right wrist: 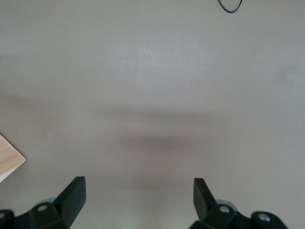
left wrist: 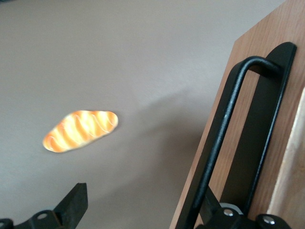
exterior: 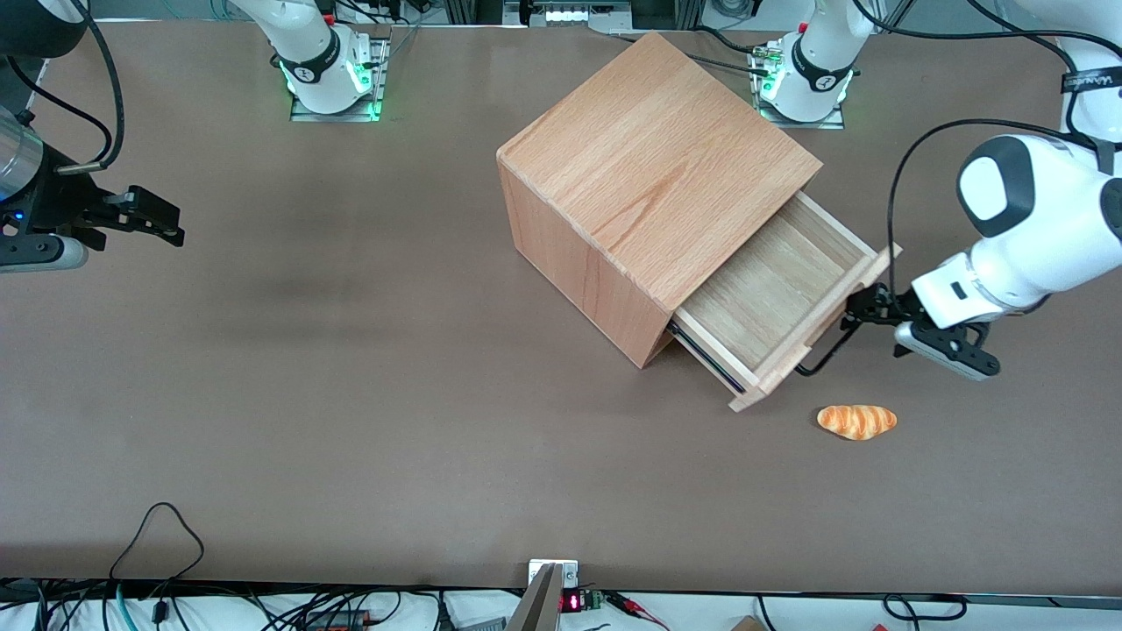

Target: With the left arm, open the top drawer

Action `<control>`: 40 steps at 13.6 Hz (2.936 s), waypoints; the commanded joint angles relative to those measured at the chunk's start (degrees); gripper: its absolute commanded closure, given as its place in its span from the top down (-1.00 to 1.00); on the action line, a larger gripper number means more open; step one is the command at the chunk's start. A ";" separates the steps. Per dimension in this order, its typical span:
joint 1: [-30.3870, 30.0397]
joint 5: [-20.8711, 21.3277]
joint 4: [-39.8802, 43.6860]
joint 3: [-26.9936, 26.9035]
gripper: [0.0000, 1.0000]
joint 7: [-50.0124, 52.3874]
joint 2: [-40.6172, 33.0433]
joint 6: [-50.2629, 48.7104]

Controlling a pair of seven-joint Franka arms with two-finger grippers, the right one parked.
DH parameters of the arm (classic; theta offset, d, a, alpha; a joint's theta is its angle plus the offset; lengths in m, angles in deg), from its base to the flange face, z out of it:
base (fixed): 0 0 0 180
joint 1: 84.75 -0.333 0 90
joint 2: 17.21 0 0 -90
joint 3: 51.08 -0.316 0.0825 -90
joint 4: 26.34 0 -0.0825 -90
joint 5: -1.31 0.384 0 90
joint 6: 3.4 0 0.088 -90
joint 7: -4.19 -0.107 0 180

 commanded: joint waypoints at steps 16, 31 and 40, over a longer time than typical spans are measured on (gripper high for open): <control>-2.76 -0.21 4.99 -0.64 1.00 4.92 -7.94 -2.03; -3.91 16.49 4.73 -2.04 1.00 26.19 -22.91 -32.72; -4.62 14.12 5.96 -1.96 1.00 26.10 -22.02 -32.54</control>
